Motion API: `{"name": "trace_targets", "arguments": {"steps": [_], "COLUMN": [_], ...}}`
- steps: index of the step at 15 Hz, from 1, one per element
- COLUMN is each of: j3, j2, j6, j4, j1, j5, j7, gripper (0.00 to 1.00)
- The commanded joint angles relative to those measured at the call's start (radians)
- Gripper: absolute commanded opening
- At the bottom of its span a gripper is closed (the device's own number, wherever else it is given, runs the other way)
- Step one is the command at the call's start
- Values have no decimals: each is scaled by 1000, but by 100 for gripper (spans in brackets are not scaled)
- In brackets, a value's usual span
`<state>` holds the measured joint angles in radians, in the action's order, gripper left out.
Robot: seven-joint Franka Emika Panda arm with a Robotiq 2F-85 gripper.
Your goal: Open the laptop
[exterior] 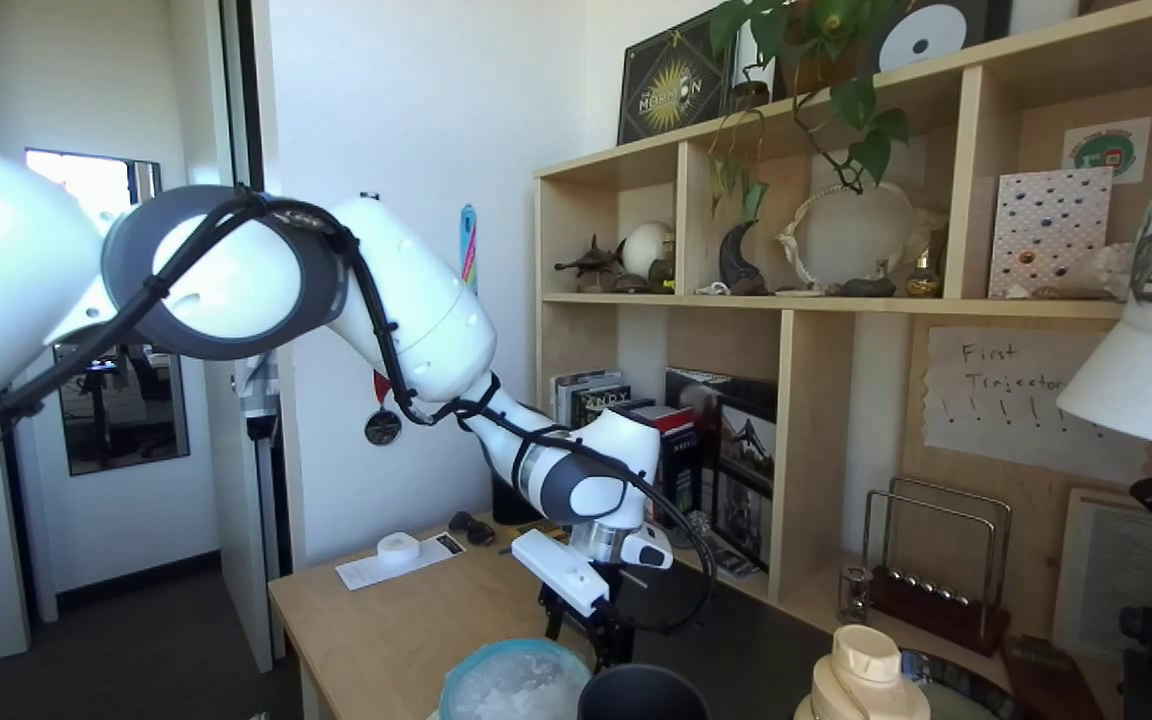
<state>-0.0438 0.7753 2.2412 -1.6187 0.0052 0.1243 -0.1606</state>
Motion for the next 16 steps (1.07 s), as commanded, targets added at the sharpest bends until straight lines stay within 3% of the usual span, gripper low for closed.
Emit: {"name": "trace_targets", "arguments": {"steps": [1, 8, 16], "j3": [6, 19, 32], "j2": [10, 16, -27], "j6": [34, 158, -57], "j4": [39, 76, 80], "j1": [16, 49, 55], "j5": [-29, -72, -66], "j7": [65, 132, 227], "gripper": [100, 100, 100]}}
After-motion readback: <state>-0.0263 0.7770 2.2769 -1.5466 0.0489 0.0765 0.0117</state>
